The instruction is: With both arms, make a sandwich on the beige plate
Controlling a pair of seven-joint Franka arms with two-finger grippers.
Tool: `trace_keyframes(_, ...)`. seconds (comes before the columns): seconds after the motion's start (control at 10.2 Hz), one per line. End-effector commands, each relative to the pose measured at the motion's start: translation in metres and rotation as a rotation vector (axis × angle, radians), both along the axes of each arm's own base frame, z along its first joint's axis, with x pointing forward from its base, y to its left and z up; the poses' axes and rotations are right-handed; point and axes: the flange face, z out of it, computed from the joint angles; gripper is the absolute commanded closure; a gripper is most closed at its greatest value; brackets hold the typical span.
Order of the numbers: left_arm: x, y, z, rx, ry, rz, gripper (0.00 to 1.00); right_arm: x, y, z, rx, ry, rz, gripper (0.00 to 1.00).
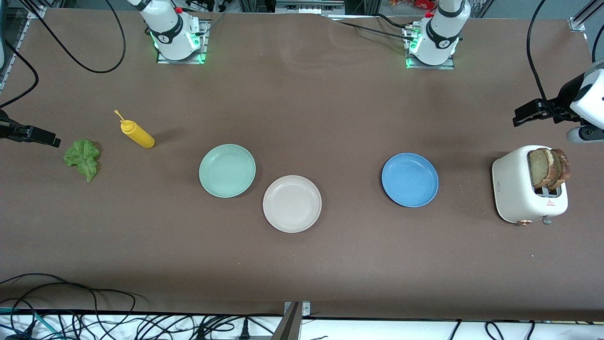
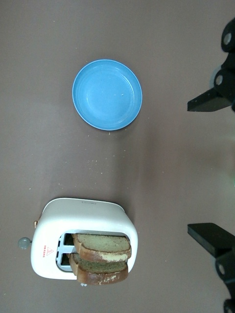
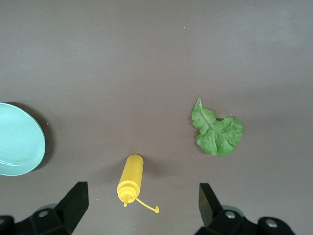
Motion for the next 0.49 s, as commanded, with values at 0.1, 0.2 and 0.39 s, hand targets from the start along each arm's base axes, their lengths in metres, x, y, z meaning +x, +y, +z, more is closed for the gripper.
trace_keyframes(0.1, 0.0029, -0.0008, 0.0065, -0.033, -0.007, -0.017, 0.00, -0.0018, 0.0009, 0.0043, -0.005, -0.009, -0.005, 0.00)
trace_keyframes(0.2, 0.0031, 0.0009, 0.0073, -0.027, -0.010, -0.026, 0.00, -0.0015, 0.0010, 0.0057, -0.004, -0.012, -0.004, 0.00)
trace_keyframes(0.39, 0.0055, 0.0059, 0.0025, -0.031, 0.001, -0.036, 0.00, -0.0016, 0.0003, 0.0057, -0.003, -0.012, -0.002, 0.00)
